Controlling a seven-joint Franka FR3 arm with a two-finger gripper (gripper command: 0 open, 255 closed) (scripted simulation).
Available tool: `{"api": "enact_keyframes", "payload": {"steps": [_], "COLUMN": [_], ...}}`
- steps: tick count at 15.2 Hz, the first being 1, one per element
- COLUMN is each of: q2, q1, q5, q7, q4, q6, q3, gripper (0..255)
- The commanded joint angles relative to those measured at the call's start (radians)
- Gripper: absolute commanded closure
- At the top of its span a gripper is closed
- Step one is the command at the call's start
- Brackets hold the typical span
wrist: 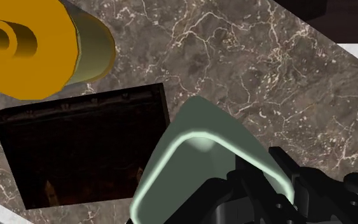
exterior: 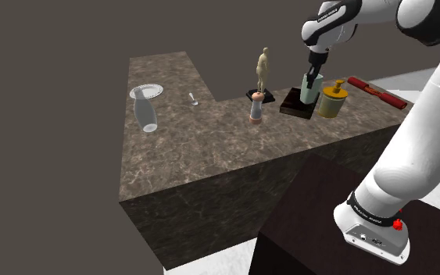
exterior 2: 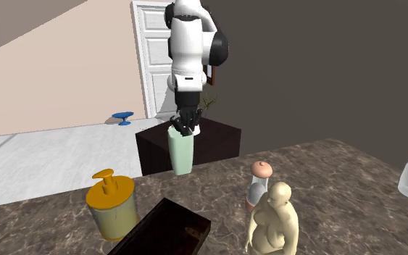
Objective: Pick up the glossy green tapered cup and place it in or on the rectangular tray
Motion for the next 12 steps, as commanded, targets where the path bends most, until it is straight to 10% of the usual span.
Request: {"api": "enact_keyframes", "payload": {"steps": [1, 12], "q2": [0.089, 0.588], "q1": [-0.026, -0.320], "q5": [0.061, 0.307], "q7": [-0.061, -0.227], "q4": [0.103, 0.840], "q6": [-0.031, -0.326], "q3": [-0.010, 0.049], "gripper": [255, 255]}}
